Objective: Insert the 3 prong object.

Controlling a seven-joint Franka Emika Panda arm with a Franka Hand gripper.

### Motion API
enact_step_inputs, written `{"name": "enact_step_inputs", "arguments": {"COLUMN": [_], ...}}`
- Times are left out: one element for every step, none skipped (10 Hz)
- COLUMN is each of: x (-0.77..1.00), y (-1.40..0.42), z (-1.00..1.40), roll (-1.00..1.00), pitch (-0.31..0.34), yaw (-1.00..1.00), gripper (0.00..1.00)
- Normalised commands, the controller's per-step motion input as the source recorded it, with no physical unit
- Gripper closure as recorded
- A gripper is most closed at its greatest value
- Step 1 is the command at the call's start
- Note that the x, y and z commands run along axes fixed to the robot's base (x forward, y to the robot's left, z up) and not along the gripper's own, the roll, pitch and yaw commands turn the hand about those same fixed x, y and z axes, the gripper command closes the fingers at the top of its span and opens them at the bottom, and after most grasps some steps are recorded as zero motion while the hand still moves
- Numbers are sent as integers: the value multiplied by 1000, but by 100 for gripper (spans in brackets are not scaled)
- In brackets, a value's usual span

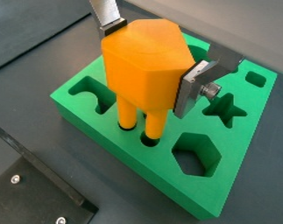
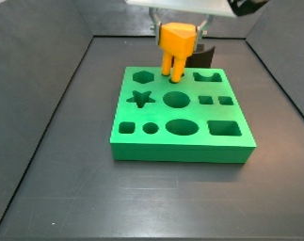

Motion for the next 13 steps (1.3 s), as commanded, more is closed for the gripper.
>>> {"name": "enact_step_inputs", "arguments": {"x": [0,-31,-209,-34,0,0,34,157,91,131,74,-63,-151], "y": [0,0,37,171,243,209,149,37,0,0,0,0,0], "z": [-311,-340,-426,-349,-306,-340,-397,-406,-340,-223,-240,-340,-291], "roll": [-24,-41,-16,0,0,0,-89,-170,-317,-366,-416,-364,-260], "pitch": [-26,-43,-47,0,19,9,0,-14,-120,-166,-140,-89,-4], "yaw": [0,0,-71,-409,-631,-757,-757,-777,-717,-626,-474,0,394], "gripper": [100,100,100,100,100,100,100,100,100,100,100,100,100]}}
